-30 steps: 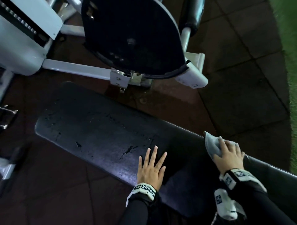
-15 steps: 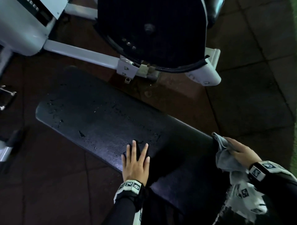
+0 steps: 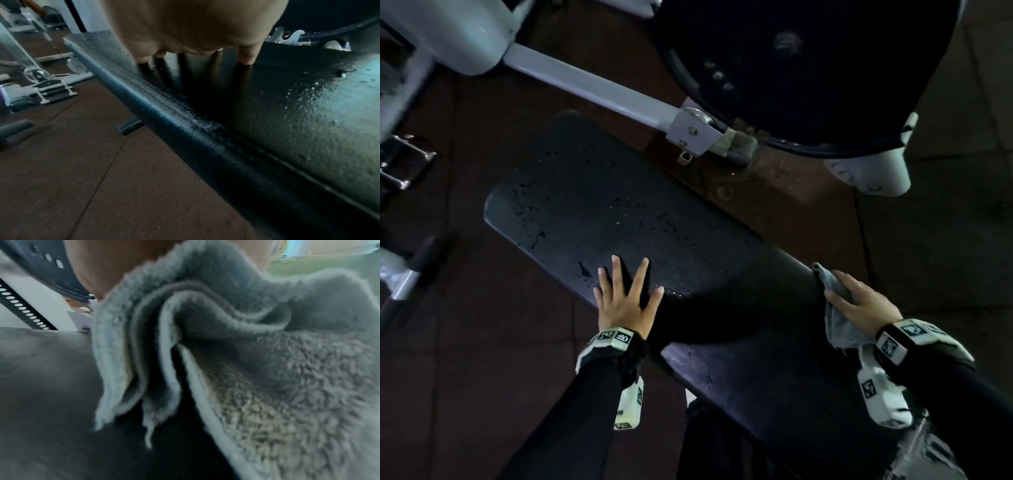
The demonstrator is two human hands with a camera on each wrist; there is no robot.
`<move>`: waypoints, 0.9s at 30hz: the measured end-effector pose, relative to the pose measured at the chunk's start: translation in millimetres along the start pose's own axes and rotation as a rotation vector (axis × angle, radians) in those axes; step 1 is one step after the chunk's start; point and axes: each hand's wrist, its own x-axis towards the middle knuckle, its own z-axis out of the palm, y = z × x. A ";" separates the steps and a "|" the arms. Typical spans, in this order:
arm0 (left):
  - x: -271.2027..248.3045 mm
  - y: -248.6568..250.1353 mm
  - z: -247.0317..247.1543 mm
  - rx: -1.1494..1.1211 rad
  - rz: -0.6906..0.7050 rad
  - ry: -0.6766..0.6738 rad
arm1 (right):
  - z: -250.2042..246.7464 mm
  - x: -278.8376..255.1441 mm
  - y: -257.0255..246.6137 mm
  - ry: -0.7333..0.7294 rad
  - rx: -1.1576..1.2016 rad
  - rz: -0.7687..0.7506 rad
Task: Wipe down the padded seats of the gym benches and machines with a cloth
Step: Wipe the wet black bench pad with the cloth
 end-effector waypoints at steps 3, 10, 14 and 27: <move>1.1 -1.2 3.5 0.039 0.011 -0.014 | 5.1 22.7 -38.1 -0.001 0.015 -0.089; 3.8 -0.7 7.9 0.028 0.000 -0.046 | 18.3 47.7 -101.6 0.091 -0.094 -0.281; 4.5 -2.9 10.4 0.016 0.004 -0.046 | 43.4 50.5 -141.1 0.082 -0.339 -0.454; 4.8 -1.9 4.1 0.015 -0.015 -0.110 | 81.1 -28.2 -43.4 0.112 -0.693 -0.687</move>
